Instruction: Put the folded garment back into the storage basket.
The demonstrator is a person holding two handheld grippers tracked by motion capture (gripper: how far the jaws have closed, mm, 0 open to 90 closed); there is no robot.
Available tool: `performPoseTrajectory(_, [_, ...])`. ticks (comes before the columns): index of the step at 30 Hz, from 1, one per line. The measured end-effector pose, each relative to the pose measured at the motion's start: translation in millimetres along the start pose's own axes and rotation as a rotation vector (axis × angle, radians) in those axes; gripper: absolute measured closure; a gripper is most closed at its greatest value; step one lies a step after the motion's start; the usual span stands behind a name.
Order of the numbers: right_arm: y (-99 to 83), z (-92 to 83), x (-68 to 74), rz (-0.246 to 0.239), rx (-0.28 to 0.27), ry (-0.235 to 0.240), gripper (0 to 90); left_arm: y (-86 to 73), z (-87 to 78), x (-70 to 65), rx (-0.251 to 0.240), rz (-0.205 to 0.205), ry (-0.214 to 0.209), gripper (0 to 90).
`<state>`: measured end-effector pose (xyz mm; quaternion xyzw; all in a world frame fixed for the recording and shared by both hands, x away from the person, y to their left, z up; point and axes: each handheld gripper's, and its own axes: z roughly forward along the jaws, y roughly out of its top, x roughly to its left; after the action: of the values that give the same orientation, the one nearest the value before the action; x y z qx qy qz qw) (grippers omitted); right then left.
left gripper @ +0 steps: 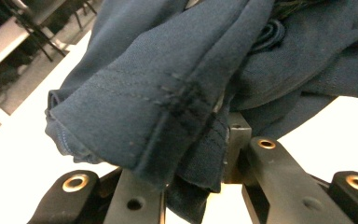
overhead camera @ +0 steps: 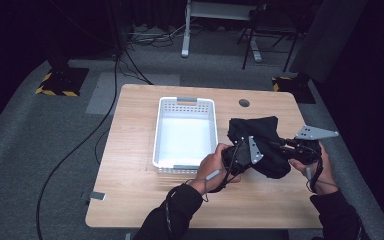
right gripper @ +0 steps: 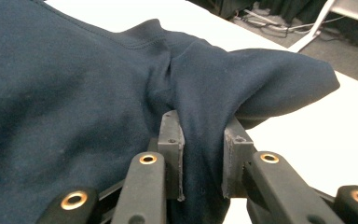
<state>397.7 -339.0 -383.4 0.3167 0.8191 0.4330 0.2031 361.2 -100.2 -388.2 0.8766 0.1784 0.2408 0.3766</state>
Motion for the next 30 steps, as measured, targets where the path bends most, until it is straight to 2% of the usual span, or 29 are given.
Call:
performPoseTrajectory(12, [18.7, -2.5, 1.0, -0.019, -0.021, -0.021, 74.2, 14.7, -10.0, 14.8, -0.020, 0.009, 0.043, 75.8])
performPoseTrajectory(16, [25.0, -3.2, 1.6, -0.021, -0.034, -0.026, 74.2, 18.7, -14.7, 19.4, -0.022, 0.024, 0.066, 75.8])
performPoseTrajectory(23, [36.6, -1.3, 4.9, -0.033, -0.049, -0.034, 74.2, 21.3, -21.8, 29.7, -0.028, 0.020, 0.092, 75.8])
performPoseTrajectory(30, [51.0, 7.6, 11.2, -0.049, -0.054, -0.033, 74.2, 17.8, -30.7, 42.0, -0.033, -0.006, 0.121, 75.9])
